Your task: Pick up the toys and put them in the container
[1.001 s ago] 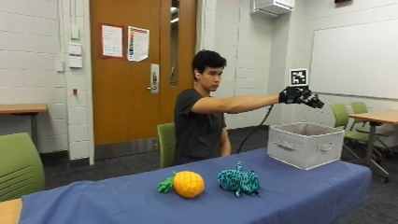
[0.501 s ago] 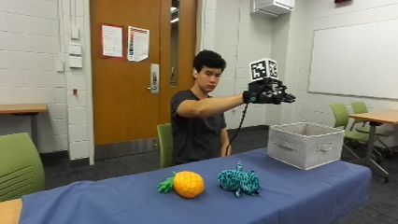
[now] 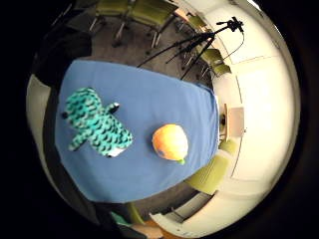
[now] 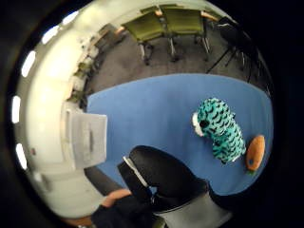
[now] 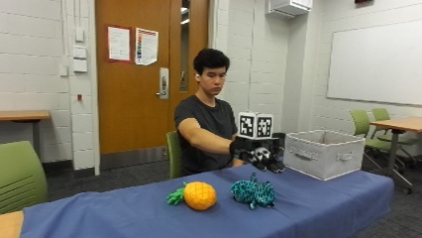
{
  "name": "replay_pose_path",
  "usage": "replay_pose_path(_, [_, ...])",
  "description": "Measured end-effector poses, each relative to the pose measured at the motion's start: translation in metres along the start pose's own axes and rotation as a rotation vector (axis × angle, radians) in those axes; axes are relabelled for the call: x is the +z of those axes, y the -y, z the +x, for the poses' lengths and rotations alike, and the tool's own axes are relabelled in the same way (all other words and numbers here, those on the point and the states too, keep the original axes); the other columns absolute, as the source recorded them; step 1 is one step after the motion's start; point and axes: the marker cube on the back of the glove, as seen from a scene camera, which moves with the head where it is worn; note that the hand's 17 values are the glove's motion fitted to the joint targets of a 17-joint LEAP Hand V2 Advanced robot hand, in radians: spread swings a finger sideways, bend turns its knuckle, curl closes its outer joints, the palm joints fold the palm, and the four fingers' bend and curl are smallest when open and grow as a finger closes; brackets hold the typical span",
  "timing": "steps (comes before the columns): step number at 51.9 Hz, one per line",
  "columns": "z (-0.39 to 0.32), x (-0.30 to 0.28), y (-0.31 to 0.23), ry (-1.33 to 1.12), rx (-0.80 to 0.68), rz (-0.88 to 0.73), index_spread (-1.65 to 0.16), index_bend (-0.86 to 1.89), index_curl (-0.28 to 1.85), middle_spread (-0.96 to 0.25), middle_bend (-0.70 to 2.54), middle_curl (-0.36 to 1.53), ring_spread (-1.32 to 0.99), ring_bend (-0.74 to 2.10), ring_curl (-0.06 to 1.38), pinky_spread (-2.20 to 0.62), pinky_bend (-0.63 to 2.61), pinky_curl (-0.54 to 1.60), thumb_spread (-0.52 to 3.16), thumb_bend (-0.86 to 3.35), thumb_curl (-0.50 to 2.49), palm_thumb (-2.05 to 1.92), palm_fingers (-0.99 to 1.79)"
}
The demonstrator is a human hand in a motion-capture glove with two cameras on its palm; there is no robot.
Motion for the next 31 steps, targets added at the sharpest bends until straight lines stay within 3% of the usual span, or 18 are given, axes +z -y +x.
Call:
replay_pose_path(13, [0.016,0.075,0.003,0.039,0.015,-0.104,-0.23,0.18,0.58,-0.10,0.36,0.43,-0.33,0.52,0.23,-0.15,0.78,0.33,0.97,-0.09,0.19,-0.12,0.01])
replay_pose_path(21, [0.021,0.113,0.002,0.051,0.062,-0.253,-0.24,0.16,0.56,-0.10,0.30,0.42,-0.31,0.44,0.22,-0.13,0.79,0.34,0.98,-0.08,0.19,-0.11,-0.05])
replay_pose_path(26, [0.018,0.121,-0.006,0.108,0.076,-0.250,-0.23,0.10,0.51,-0.08,0.21,0.40,-0.25,0.40,0.22,-0.10,0.85,0.35,0.99,-0.06,0.19,-0.06,-0.13])
replay_pose_path(31, [0.018,0.120,-0.011,0.149,0.063,-0.217,-0.24,0.27,0.53,-0.06,0.19,0.39,-0.23,0.39,0.22,-0.09,0.83,0.35,1.04,0.01,0.23,0.05,0.08])
